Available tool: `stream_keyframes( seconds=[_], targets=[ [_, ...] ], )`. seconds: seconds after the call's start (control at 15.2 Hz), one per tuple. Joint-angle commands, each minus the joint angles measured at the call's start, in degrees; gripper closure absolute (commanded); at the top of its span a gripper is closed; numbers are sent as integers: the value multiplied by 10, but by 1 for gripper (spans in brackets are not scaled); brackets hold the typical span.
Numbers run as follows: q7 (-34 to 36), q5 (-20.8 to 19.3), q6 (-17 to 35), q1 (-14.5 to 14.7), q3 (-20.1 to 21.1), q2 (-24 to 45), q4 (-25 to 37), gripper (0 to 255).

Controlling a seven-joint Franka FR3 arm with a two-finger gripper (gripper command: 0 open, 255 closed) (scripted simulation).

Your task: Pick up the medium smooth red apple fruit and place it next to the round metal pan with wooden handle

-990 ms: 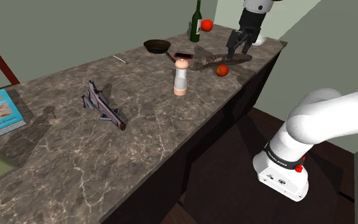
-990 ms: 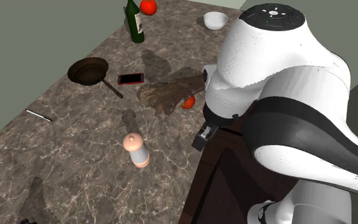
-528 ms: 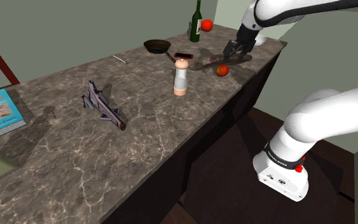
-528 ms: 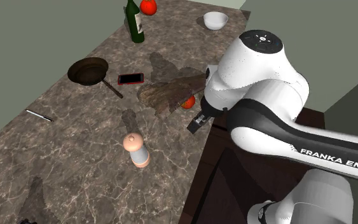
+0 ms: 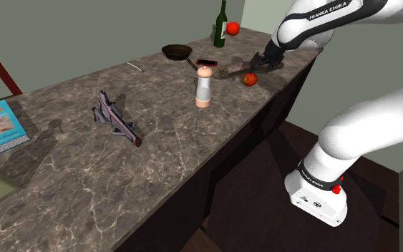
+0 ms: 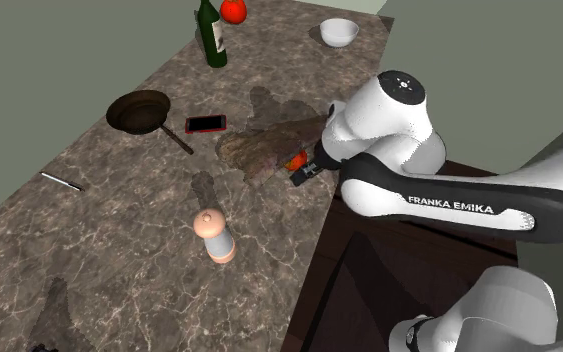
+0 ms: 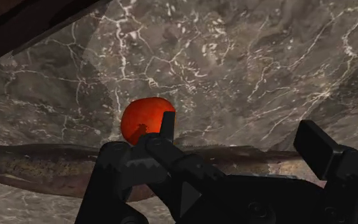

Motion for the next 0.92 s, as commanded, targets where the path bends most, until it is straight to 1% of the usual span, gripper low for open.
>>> stream_keyframes(
  seconds=[0.0, 0.13, 0.2, 0.33, 0.4, 0.46, 0.53, 0.66, 0.73, 0.86],
  targets=[
    [-14, 14, 61, 4, -27, 39, 2, 0],
    [-35, 40, 117, 19, -59, 79, 8, 0],
    [-49, 59, 143, 32, -78, 100, 12, 0],
    [-91, 114, 194, 72, -128, 142, 24, 0],
    [-122, 154, 217, 103, -161, 163, 33, 0],
    [-163, 207, 238, 145, -202, 184, 43, 0],
    [-210, 267, 254, 194, -248, 203, 54, 0],
    [-256, 327, 262, 244, -288, 226, 66, 0],
    [-286, 366, 264, 271, -309, 238, 73, 0],
    [-359, 460, 262, 326, -351, 269, 91, 0]
  ],
)
